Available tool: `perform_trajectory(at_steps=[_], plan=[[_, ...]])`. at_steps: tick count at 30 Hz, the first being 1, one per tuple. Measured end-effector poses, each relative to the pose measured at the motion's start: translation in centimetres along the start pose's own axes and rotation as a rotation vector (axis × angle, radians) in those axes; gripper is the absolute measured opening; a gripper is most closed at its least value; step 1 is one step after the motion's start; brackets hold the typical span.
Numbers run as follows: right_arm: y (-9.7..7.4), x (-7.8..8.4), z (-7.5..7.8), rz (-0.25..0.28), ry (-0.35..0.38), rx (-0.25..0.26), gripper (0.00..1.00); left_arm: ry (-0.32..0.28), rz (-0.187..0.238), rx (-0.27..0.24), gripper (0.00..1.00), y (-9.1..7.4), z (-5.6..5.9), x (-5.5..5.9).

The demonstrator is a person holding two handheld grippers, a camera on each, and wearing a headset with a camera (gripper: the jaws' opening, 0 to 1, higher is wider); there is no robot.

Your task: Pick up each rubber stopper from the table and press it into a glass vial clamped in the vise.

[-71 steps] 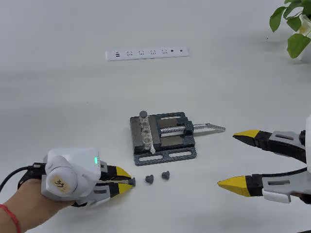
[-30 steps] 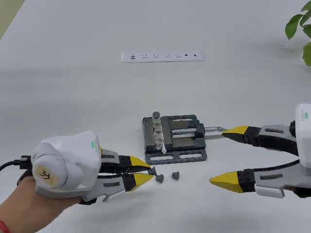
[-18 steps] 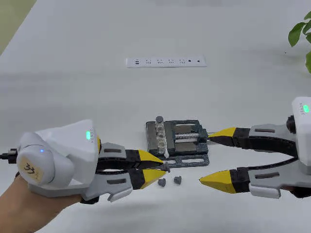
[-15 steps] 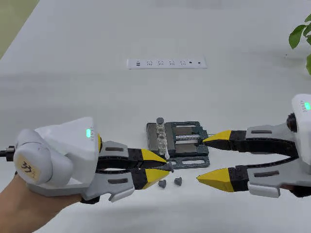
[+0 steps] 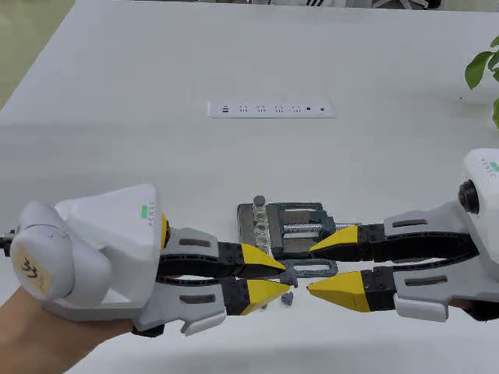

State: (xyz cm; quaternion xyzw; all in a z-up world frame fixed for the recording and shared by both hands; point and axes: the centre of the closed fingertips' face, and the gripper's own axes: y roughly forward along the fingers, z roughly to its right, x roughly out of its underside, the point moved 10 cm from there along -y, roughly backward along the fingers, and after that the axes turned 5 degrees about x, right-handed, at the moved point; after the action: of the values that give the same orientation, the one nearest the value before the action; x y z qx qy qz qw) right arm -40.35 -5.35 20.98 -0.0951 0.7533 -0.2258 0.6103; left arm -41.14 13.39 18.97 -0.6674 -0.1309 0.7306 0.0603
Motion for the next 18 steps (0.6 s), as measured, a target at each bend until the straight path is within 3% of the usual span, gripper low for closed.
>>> perform_trajectory(at_steps=[18], plan=[[0.74, -0.12, -0.37, -0.007, 0.005, -0.048, 0.13, -0.008, 0.012, 0.014, 0.04, 0.05, 0.23, -0.13]])
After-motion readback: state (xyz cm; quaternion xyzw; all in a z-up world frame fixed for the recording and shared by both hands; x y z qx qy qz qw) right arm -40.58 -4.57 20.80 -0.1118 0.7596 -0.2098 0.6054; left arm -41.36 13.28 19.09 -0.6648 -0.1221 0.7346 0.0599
